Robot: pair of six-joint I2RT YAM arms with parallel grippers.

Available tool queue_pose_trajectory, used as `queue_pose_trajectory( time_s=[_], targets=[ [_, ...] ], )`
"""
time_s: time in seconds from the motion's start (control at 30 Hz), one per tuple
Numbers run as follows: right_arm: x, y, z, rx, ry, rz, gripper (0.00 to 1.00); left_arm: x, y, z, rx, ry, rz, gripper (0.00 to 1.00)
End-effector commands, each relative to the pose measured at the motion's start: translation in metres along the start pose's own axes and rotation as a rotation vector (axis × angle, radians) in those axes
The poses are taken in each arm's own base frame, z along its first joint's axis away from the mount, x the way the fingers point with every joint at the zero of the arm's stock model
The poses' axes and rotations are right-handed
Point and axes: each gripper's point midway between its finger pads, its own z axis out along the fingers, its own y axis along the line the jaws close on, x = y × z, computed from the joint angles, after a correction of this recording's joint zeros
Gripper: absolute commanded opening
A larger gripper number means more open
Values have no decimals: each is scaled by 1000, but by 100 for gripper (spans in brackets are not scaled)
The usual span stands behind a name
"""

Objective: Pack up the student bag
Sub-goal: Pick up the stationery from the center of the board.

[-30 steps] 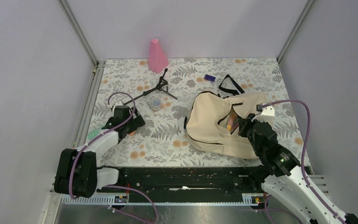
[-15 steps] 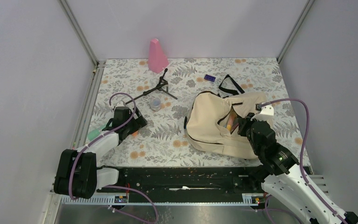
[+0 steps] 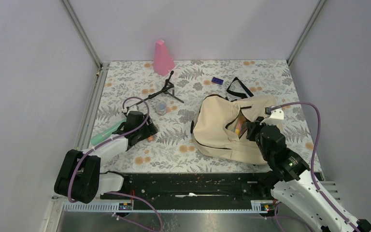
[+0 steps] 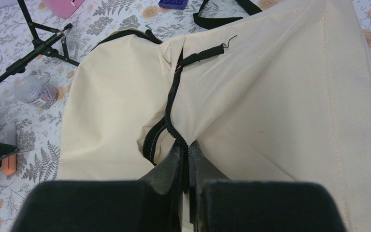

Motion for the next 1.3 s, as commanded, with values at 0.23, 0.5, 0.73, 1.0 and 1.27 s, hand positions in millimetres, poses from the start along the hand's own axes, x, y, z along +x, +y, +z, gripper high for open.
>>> queue_pose_trajectory(
  time_s=[0.23,0.5,0.73,1.0,1.27],
  targets=[
    [-28,9,-2,-25,-102,76,0,5,1,5,-175,9,91,57],
    [-28,7,-3,-19,-108,74,0,7,-4,8,-197,29,144,37],
    [-30,4,-4,-11,-119,72,0,11,-11,9,-169,42,167,17],
    [-34,2,-6,-8,-135,68,0,53,-41,-8,-59,95,228,14],
    [-35,6,-4,-15,-122,70,0,103,-54,-23,-4,166,299,15]
  ],
)
